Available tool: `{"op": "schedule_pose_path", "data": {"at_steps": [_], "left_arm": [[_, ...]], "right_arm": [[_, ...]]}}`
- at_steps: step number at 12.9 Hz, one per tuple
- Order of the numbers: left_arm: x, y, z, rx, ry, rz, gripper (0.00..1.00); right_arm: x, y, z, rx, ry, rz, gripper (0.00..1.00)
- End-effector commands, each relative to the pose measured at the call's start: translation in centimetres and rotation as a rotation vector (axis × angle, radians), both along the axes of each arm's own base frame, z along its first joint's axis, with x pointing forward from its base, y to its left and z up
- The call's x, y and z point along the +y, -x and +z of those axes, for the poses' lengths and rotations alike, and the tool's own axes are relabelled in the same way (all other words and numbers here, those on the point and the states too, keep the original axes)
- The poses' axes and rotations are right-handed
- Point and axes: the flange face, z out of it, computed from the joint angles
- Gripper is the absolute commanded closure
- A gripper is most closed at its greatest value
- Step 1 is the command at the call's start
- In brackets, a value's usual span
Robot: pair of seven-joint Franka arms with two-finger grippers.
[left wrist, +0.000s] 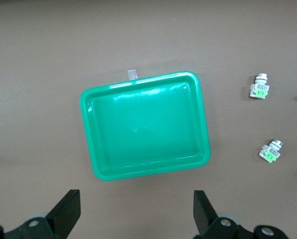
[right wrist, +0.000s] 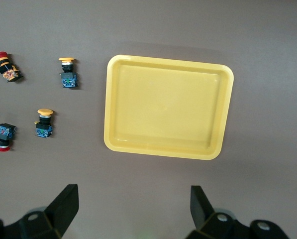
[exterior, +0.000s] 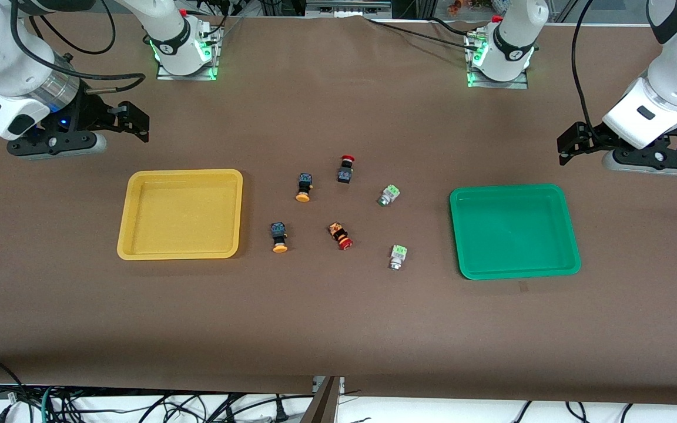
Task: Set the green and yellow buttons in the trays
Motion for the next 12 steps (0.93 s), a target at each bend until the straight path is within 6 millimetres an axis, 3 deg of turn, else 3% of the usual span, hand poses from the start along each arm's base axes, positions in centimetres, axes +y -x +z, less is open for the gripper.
{"op": "schedule_pose_path", "data": {"at_steps": [1,5,6,9,11,12], "left_arm": [[-0.1,0.1,0.3,-0.003,0.019,0.005,0.00],[-0.1,0.1,0.3,-0.003,0.019,0.010,0.00],[-0.2,0.1,0.3,-0.003,0.020,0.009,0.00],[-1.3,0.3,-0.4,0.031,0.018,-0.021,0.00],[-2.4,-0.1,-2.9,0.102,0.027,-0.034,0.00],[-3.4,-0.7,-5.3,0.158,0.048,-0.045,0.00]], "right_arm": [[-0.1,0.2,0.6,-0.006,0.015,-0.007,0.00],[0.7,-0.2,-0.3,0.003,0.015,0.008,0.00],[1.5,-0.7,-1.5,0.019,0.015,0.017,0.00],[5.9,-2.4,-7.8,0.050,0.019,0.061,0.00],[9.5,-4.0,-13.8,0.059,-0.023,0.018,0.00],[12.0,-4.4,-16.7,0.053,-0.032,0.007,0.00]]}}
